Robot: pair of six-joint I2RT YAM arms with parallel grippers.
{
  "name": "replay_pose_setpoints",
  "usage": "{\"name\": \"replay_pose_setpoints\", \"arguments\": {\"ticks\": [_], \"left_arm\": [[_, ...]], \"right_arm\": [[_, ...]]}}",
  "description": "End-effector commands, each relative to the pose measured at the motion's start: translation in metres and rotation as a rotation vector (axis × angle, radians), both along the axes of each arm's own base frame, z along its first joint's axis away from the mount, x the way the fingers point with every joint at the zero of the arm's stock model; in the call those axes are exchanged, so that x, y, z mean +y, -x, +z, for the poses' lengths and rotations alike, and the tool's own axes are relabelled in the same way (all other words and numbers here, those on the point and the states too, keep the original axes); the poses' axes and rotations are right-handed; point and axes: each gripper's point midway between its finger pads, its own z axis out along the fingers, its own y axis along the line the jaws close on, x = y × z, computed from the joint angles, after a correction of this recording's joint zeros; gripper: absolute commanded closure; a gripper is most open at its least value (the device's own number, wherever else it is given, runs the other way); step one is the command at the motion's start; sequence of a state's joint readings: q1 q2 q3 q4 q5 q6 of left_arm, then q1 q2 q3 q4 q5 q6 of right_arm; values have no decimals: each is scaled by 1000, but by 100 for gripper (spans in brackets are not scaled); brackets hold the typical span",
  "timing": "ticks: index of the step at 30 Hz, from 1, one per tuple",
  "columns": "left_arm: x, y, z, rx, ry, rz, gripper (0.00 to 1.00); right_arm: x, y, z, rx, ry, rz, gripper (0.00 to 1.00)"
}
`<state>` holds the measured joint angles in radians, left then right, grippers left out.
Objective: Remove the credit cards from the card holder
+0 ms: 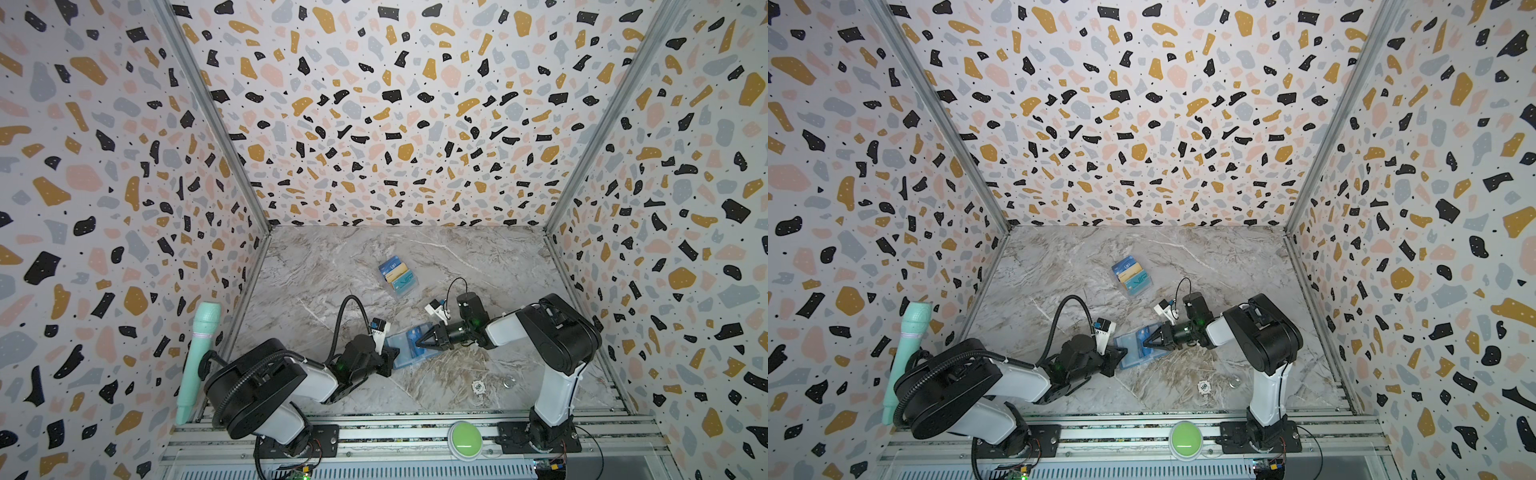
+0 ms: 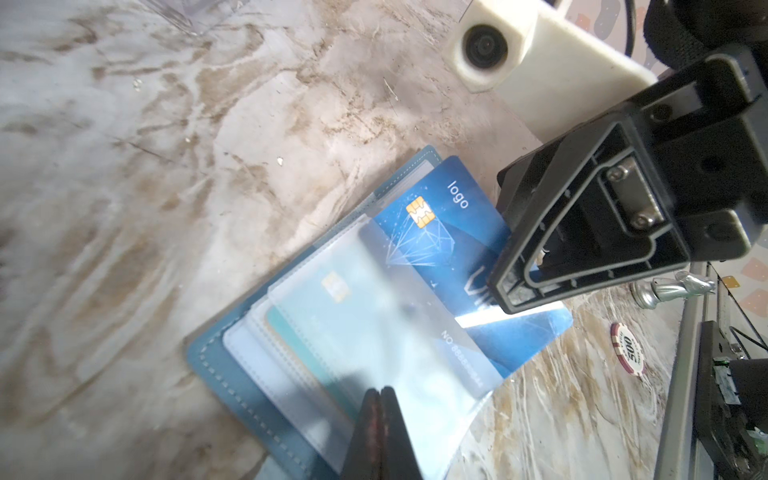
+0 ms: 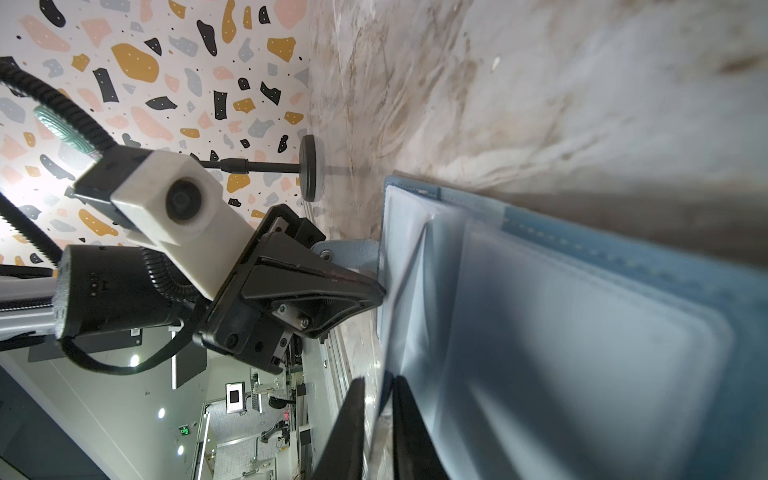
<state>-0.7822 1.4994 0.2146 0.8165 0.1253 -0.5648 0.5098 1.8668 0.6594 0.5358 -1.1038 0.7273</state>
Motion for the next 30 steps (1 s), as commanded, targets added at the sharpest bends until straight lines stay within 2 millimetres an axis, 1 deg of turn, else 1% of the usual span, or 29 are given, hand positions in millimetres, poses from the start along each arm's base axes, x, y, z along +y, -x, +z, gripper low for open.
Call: {"name": "replay_pose_setpoints", "arguments": {"ticks": [1,9,14,16,20,26,29,30], "left_arm": [[13,9,-22,56,-75,16,100],[13,7,-16,43,-71,24,100],[10,2,-9,30,-68,26,100],[8,0,-5,23,-66,26,100],[5,-4,3,11,-72,19,100],[-3,-11,27,-30,-89,-11,89],[-5,-16,44,-43,-89,-33,79],[-4,-18,51,-46,-85,-41,75]], "right_arm": [[-2,-7,12,-64,18,4,87],[-9,-11,10,-112,102,-5,89],[-19,-16,3,-157,216,-24,93],[-23,-18,5,-177,243,-27,93],[-24,-21,17,-227,253,-26,95],[-32,-24,36,-326,306,-13,99],[-38,-24,44,-379,342,-5,100],[-39,-23,49,-396,340,2,100]]}}
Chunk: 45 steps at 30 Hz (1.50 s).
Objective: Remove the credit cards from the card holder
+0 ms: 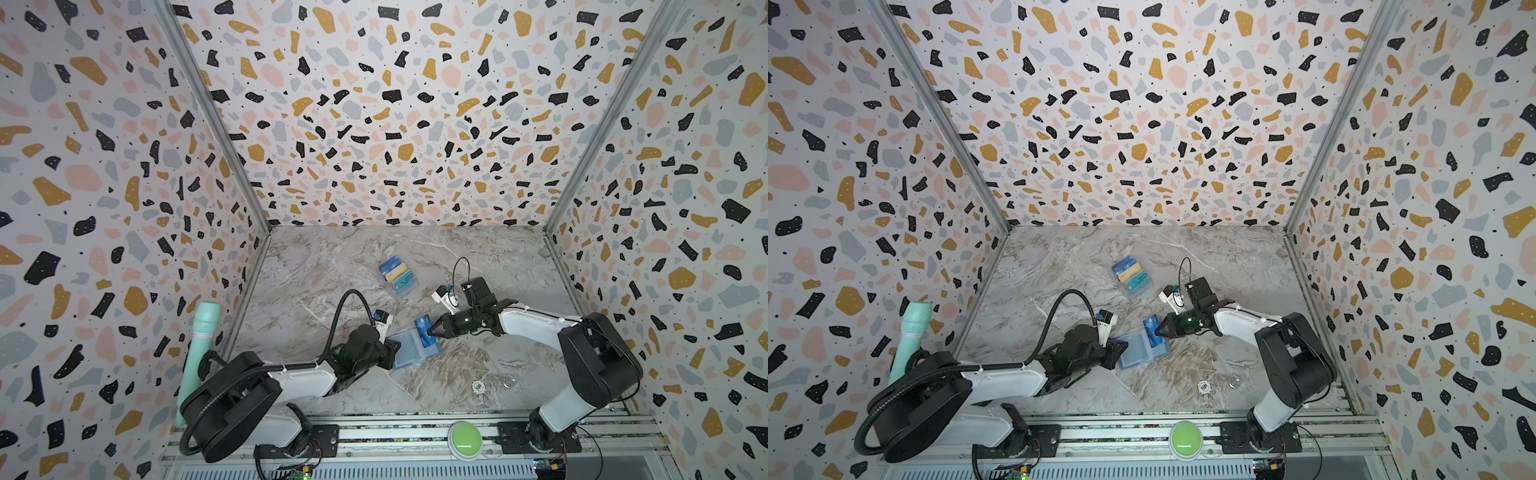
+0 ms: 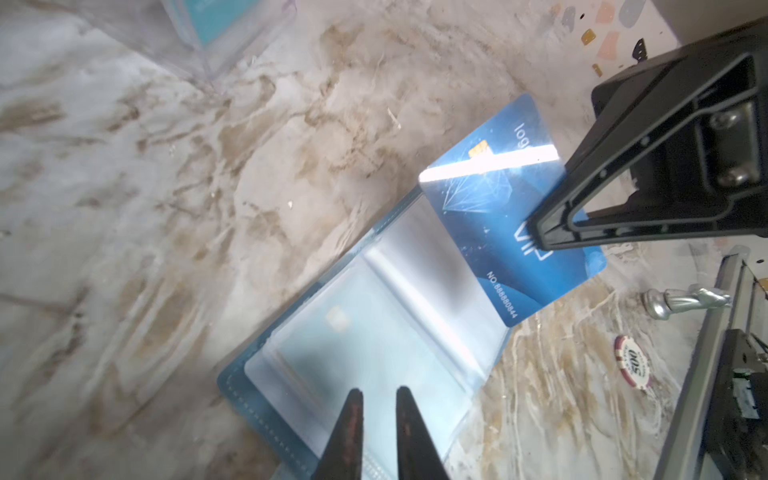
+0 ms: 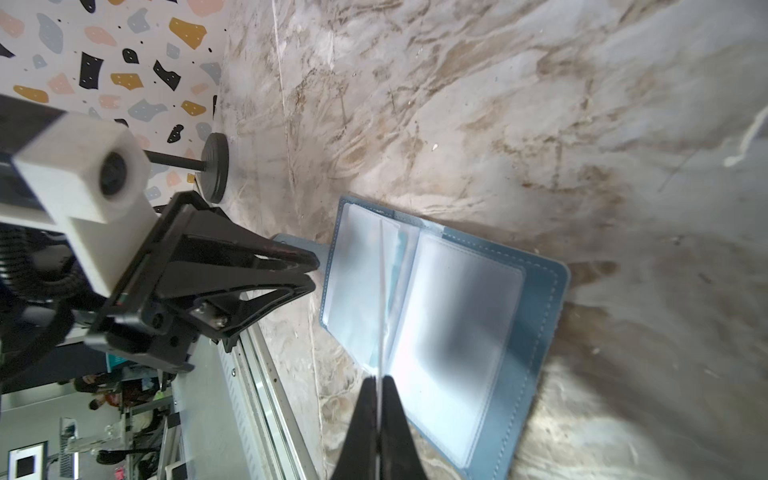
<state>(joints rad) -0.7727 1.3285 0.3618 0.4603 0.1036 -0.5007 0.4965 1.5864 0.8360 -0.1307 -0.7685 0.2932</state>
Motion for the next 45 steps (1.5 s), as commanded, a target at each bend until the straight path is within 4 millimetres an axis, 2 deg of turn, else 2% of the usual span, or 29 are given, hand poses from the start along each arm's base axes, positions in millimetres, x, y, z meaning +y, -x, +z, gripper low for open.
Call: {"name": "replay_pose_setpoints", "arguments": {"ticks": [1,4,5,7,10,15,21,25,27,35,39,45], "left_arm": [[-1,-4,23,-26,-9,-51,66],[-3,-4,53,-75,30,-113,43],[-6,-2,63,-98,45,-144,39],[-11,8,78,-126,46,-234,34],[-20,20,97,-157,65,-343,34],[-39,37,128,-148,187,-488,38],[-35,31,145,-168,140,-474,38],[-31,28,148,-144,122,-459,43],[-32,30,154,-142,132,-472,44],[-35,46,187,-174,207,-563,50],[-37,57,190,-151,223,-622,59],[-38,67,188,-124,234,-677,66]], "right_arm": [[-9,3,16,-77,44,35,100],[-8,10,31,-124,9,72,100],[-8,12,36,-140,-5,86,100],[-7,19,48,-181,-38,125,100],[-3,31,67,-232,-104,183,100],[5,54,89,-294,-172,280,100],[11,79,105,-324,-233,374,100],[13,95,120,-350,-306,433,100],[13,99,125,-368,-324,447,100],[16,102,124,-371,-328,473,100],[19,104,128,-404,-338,501,100],[26,108,140,-460,-358,546,100]]}}
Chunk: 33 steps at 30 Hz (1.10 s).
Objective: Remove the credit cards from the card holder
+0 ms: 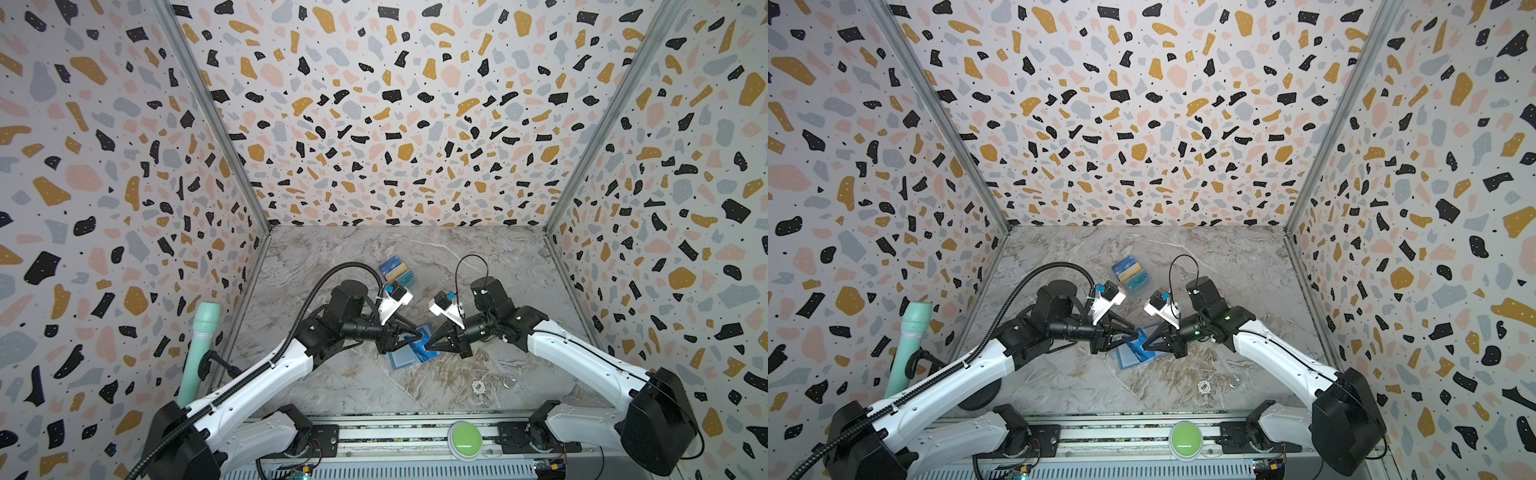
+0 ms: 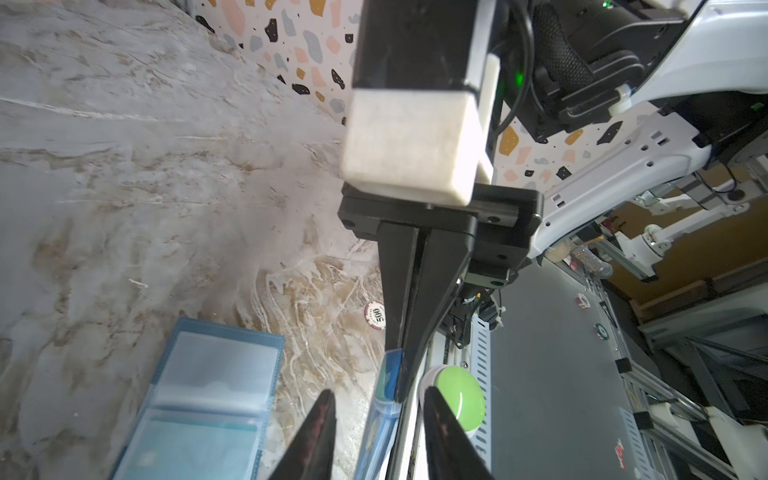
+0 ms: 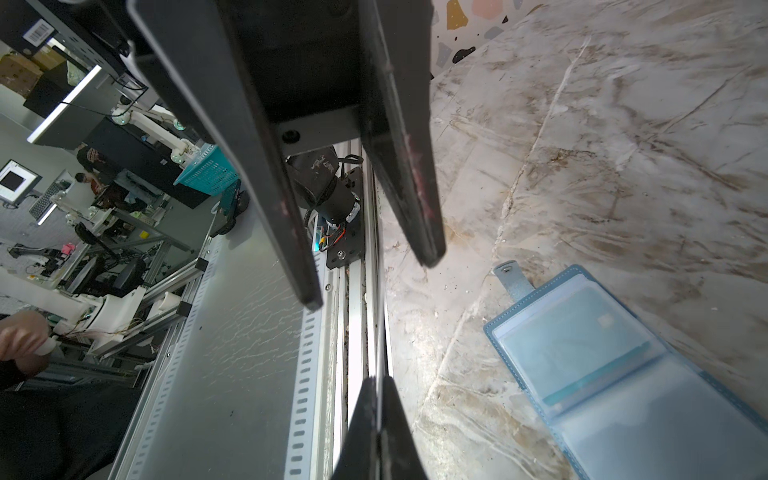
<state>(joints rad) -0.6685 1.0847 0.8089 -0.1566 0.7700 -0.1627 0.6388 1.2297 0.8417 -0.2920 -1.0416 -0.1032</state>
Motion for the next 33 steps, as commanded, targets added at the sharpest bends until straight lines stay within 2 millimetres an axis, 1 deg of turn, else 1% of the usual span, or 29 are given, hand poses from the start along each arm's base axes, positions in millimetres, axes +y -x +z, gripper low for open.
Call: {"name": "replay_pose_setpoints", "arguments": {"ticks": [1,4,9,12,17,20,23,25,26,27,28,29,31,33], "left_arm": [[-1,8,13,-15,30,-59,68],[-1,9,14,-12,31,-61,76],[-1,9,11,-3,28,-63,85],[-2,8,11,-1,29,-59,89],[-2,2,15,-4,52,-16,97],[-2,-2,21,-10,79,12,100],[-1,-9,23,-16,85,57,100],[-1,-13,26,-18,98,78,100],[0,-15,27,-15,107,97,100],[0,-19,30,-20,118,117,100],[1,-22,33,-26,131,138,100],[3,-26,36,-32,148,166,100],[7,-35,44,-51,188,227,100],[11,-42,53,-73,237,287,100]], "right_arm": [[5,2,19,-59,-41,45,100],[7,0,18,-63,-35,45,100],[7,-2,15,-69,-21,37,100],[6,-7,12,-87,-3,12,100],[3,-9,12,-119,8,-17,90],[3,-14,14,-138,10,-45,80],[-1,-26,13,-149,21,-109,68],[-6,-35,15,-147,8,-150,59],[-9,-39,17,-144,-5,-175,54],[-12,-43,21,-146,-24,-202,46],[-15,-46,23,-145,-42,-222,42],[-18,-47,26,-144,-67,-235,36],[-23,-47,37,-147,-131,-258,28],[-24,-42,44,-146,-200,-267,22]]}}
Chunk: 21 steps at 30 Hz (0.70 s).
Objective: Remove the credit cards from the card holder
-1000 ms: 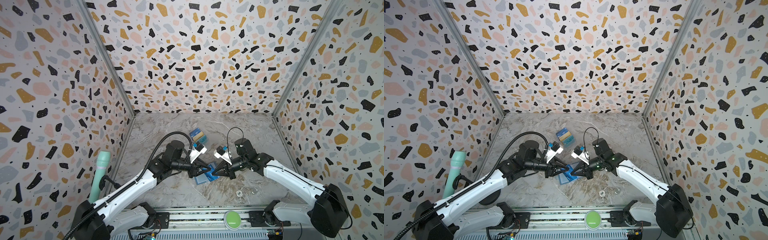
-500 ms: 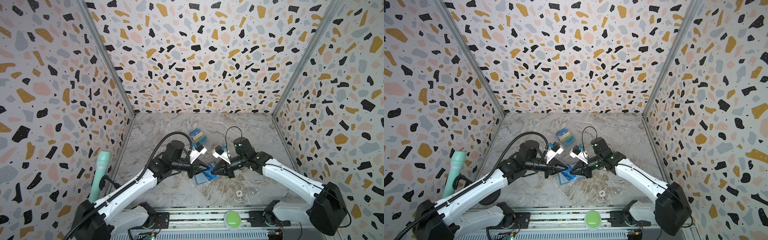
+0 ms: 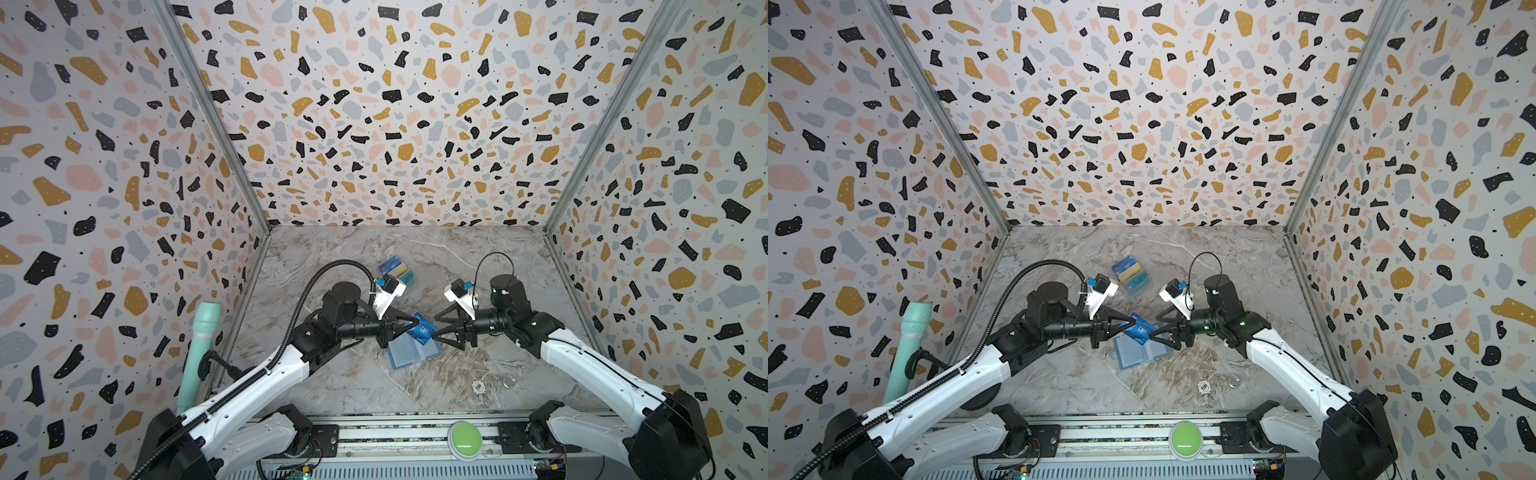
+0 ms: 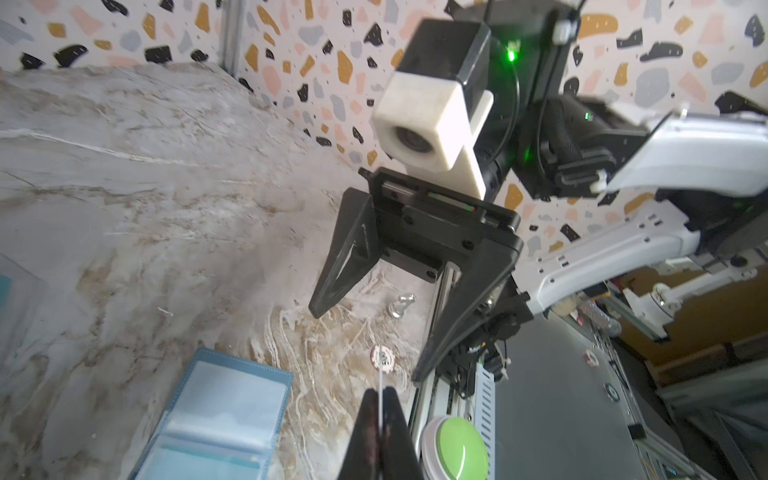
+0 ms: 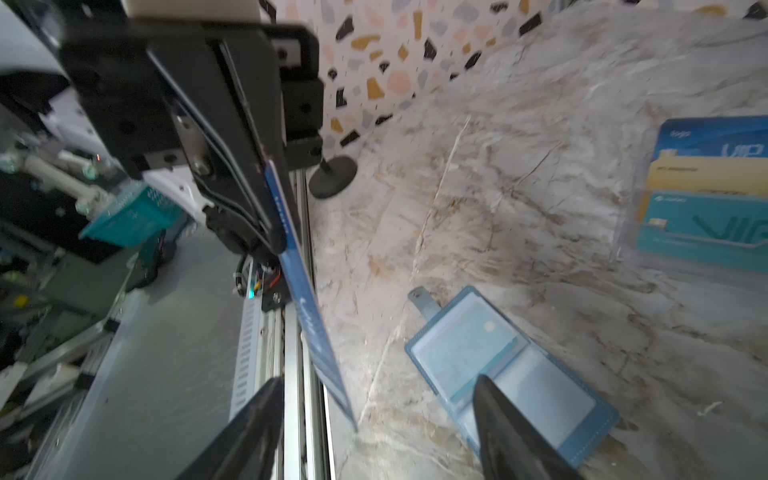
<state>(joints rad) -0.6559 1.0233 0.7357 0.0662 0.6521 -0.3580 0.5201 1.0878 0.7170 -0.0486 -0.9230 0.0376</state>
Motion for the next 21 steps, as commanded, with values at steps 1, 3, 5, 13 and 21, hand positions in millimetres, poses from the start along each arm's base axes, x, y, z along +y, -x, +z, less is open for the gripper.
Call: {"name": "replay_pose_setpoints", "arguments": {"ticks": [1,3,5,13,21], "left_arm": [[8,-20,36,-90,144,131,100],[12,-25,43,-120,187,175,100],[16,-30,53,-148,246,217,100],[26,-31,70,-171,462,259,100],[29,-25,77,-139,589,226,100]], "right_arm": [[2,2,35,-51,-161,-17,21],[0,-2,36,-48,-211,-62,21],[-1,-5,41,-46,-273,-89,21],[-1,-8,69,-20,-528,-91,34],[19,-10,90,-20,-635,-6,57]]}}
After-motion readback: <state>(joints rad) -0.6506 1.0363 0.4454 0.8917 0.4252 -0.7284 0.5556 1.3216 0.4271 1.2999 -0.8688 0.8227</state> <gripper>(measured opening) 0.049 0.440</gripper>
